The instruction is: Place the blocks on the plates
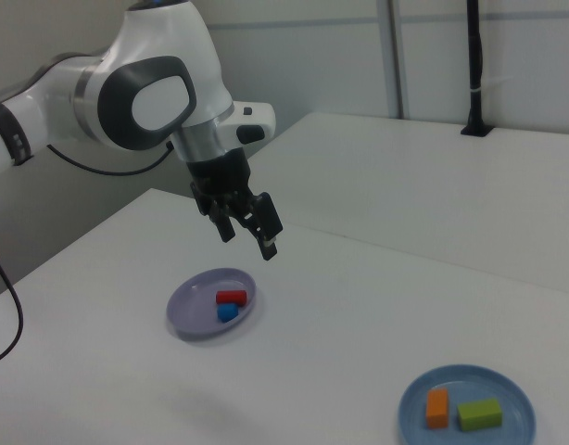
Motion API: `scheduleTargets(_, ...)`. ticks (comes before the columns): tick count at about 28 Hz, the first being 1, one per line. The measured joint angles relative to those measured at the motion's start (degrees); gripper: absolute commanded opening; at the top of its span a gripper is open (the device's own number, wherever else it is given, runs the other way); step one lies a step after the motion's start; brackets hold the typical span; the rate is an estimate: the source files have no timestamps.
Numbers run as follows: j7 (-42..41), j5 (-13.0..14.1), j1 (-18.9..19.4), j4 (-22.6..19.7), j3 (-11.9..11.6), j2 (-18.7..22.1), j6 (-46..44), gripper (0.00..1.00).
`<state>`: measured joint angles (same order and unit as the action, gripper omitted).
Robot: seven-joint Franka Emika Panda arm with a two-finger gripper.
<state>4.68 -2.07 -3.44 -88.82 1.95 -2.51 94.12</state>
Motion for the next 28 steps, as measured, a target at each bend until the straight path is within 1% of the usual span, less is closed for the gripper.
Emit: scheduleTargets(28, -1.4, 0.0, 0.1, 0.0, 1.1, -0.4, 0.0, 1.0)
